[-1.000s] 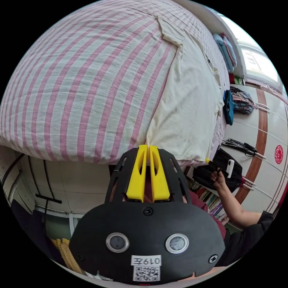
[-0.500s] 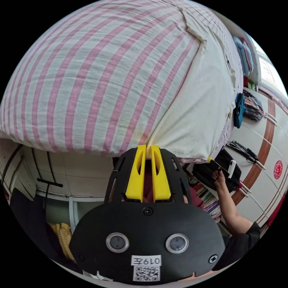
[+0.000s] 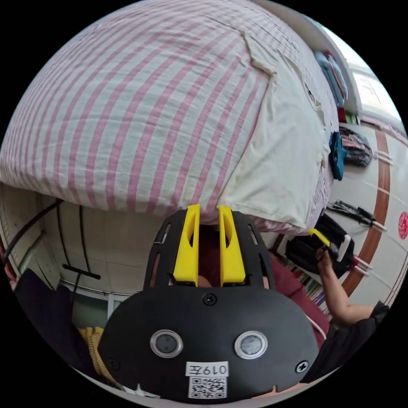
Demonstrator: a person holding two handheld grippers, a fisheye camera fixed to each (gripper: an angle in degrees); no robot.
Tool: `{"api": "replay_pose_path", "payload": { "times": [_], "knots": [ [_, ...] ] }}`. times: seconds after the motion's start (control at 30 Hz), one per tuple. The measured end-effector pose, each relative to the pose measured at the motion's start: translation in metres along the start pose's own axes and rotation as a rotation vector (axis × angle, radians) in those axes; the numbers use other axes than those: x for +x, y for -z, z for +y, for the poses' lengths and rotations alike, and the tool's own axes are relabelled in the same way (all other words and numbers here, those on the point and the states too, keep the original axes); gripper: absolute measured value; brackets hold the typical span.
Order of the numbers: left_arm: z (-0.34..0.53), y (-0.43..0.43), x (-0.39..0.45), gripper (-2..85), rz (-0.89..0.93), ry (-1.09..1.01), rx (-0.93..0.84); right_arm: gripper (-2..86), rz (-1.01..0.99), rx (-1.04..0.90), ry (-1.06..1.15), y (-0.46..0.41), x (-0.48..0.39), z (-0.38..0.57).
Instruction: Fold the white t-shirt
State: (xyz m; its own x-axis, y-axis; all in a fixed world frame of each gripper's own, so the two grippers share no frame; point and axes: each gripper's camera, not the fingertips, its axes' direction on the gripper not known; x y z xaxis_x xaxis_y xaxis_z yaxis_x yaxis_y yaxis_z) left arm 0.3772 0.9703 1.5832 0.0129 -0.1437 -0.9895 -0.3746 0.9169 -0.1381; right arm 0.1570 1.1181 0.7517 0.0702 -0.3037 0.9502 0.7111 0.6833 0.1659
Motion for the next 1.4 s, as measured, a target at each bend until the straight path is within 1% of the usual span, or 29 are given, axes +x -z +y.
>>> {"api": "replay_pose_path", "payload": {
  "times": [0.03, 0.07, 0.1, 0.13, 0.17, 0.2, 0.23, 0.27, 0.33, 0.37, 0.43, 0.57, 0.63, 0.73, 0.93, 1.0, 1.03, 1.17, 1.27, 1.33, 1.4],
  "knots": [
    [0.003, -0.003, 0.015, 7.6, -0.069, -0.084, 0.017, 6.2, 0.062, 0.029, 0.098, 0.005, -0.025, -0.004],
    [0.007, -0.009, 0.033, 8.3, -0.155, -0.187, 0.026, 6.4, 0.088, 0.041, 0.150, 0.006, -0.038, -0.006],
    [0.009, -0.013, 0.045, 8.7, -0.203, -0.249, 0.030, 6.8, 0.139, 0.058, 0.261, 0.006, -0.065, -0.010],
    [0.015, -0.023, 0.070, 9.5, -0.288, -0.390, 0.036, 7.5, 0.189, 0.069, 0.373, 0.003, -0.091, -0.014],
    [0.020, -0.037, 0.095, 10.1, -0.353, -0.527, 0.028, 7.7, 0.207, 0.071, 0.430, 0.000, -0.104, -0.015],
    [0.023, -0.045, 0.108, 10.3, -0.380, -0.593, 0.021, 8.2, 0.240, 0.066, 0.530, -0.006, -0.126, -0.018],
    [0.028, -0.061, 0.131, 10.5, -0.424, -0.715, 0.012, 8.5, 0.264, 0.055, 0.607, -0.013, -0.145, -0.021],
    [0.033, -0.078, 0.151, 10.5, -0.457, -0.826, 0.007, 8.6, 0.271, 0.052, 0.637, -0.016, -0.153, -0.023],
    [0.037, -0.101, 0.175, 10.2, -0.505, -0.947, 0.013, 8.6, 0.303, 0.036, 0.746, -0.026, -0.182, -0.027],
    [0.037, -0.114, 0.186, 9.9, -0.512, -0.990, 0.014, 8.5, 0.307, 0.035, 0.765, -0.028, -0.188, -0.027],
    [0.036, -0.131, 0.196, 9.4, -0.501, -1.030, 0.000, 8.3, 0.311, 0.014, 0.815, -0.033, -0.207, -0.030],
    [0.029, -0.162, 0.206, 7.8, -0.497, -1.057, -0.050, 7.3, 0.325, -0.017, 0.836, -0.039, -0.226, -0.034],
    [0.026, -0.173, 0.208, 6.0, -0.470, -1.068, -0.077, 3.8, 0.314, -0.036, 0.828, -0.041, -0.237, -0.037],
    [0.024, -0.193, 0.213, 2.3, -0.525, -1.073, -0.097, 0.2, 0.339, -0.037, 0.839, -0.041, -0.253, -0.037],
    [0.014, -0.225, 0.216, 0.7, -0.473, -1.046, -0.176, -0.7, 0.372, -0.056, 0.895, -0.041, -0.285, -0.033],
    [0.015, -0.235, 0.217, 0.6, -0.498, -1.051, -0.190, -0.7, 0.373, -0.058, 0.909, -0.040, -0.292, -0.032],
    [0.015, -0.239, 0.218, 0.6, -0.498, -1.051, -0.191, -0.7, 0.380, -0.063, 0.917, -0.040, -0.297, -0.031],
    [0.009, -0.242, 0.224, 0.9, -0.454, -1.009, -0.071, 0.6, 0.373, -0.080, 0.904, -0.040, -0.312, -0.037],
    [0.005, -0.254, 0.232, 1.2, -0.473, -1.039, -0.063, 5.6, 0.399, -0.066, 0.900, -0.040, -0.327, -0.040],
    [0.002, -0.260, 0.237, 1.3, -0.483, -1.059, -0.049, 9.7, 0.410, -0.089, 0.879, -0.041, -0.338, -0.042],
    [-0.002, -0.267, 0.243, 1.5, -0.468, -1.071, -0.051, 9.6, 0.396, -0.079, 0.869, -0.037, -0.346, -0.042]
  ]
}}
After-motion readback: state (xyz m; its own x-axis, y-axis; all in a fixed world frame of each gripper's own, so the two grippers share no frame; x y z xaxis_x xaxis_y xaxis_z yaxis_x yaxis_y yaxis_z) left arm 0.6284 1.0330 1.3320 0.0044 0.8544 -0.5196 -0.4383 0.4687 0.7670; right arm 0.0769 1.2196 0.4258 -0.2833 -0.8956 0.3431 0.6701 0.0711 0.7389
